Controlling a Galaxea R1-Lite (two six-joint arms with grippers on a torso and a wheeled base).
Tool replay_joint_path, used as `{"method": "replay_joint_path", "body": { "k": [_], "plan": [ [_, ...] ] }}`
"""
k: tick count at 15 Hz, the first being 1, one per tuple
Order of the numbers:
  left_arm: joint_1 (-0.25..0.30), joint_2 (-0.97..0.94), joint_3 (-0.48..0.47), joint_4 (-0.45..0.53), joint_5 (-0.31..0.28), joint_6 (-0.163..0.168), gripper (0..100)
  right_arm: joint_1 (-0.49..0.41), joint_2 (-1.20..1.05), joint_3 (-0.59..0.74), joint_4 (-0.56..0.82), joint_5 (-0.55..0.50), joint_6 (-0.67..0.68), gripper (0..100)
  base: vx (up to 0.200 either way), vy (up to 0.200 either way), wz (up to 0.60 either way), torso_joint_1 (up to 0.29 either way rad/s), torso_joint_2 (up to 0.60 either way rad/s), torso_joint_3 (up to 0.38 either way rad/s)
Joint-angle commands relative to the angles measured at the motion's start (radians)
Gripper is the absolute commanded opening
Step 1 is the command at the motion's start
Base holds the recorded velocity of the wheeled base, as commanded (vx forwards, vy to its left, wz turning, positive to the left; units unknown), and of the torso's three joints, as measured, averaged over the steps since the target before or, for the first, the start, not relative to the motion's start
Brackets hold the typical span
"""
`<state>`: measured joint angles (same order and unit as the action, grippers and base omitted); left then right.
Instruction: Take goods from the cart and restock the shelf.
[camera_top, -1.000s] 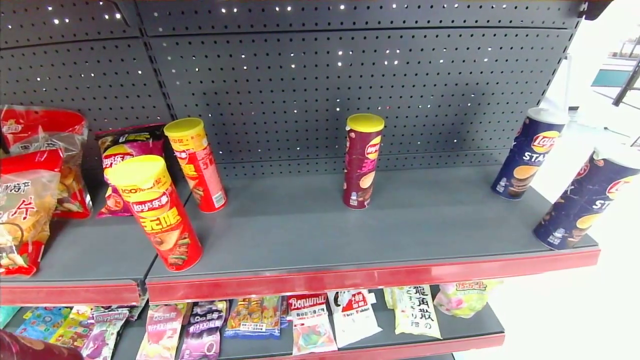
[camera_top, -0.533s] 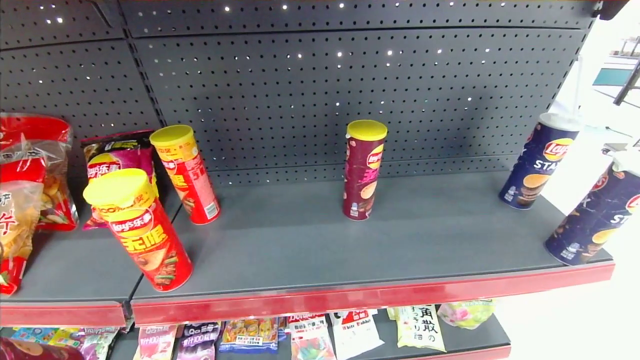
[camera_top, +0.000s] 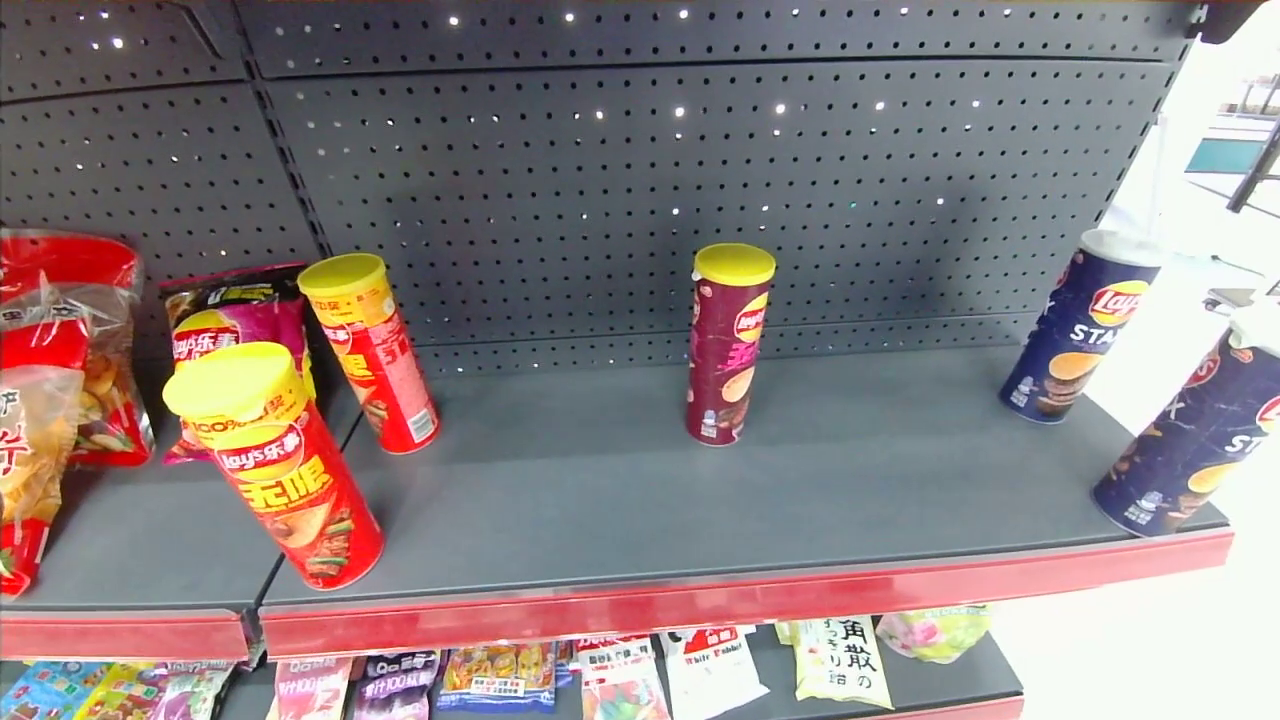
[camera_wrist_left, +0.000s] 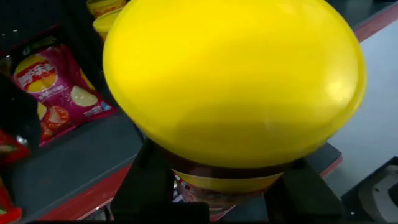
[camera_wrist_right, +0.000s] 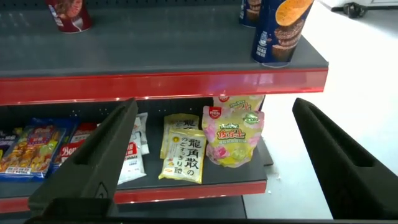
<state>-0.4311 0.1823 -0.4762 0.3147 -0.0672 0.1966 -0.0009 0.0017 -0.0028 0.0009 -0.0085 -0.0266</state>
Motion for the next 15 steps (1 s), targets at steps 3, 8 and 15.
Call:
{"method": "replay_joint_path", "body": {
  "k": [3,8,15],
  "plan": [
    [-0.002,0.003,0.011,-0.005,-0.023,-0.008,0,-0.001,-0.002,0.0,0.001,0.001,-0.007,100,0.0,0.0,0.0,0.0,0.0,0.0],
    [0.005,0.066,0.037,-0.014,-0.04,-0.06,0,0.013,0.529,-0.642,-0.01,-0.005,0.29,100,0.0,0.0,0.0,0.0,0.0,0.0],
    [0.008,0.256,-0.015,-0.154,0.056,-0.068,0,0.19,0.885,-0.638,-0.097,0.423,0.129,100,0.0,0.0,0.0,0.0,0.0,0.0]
  ]
}}
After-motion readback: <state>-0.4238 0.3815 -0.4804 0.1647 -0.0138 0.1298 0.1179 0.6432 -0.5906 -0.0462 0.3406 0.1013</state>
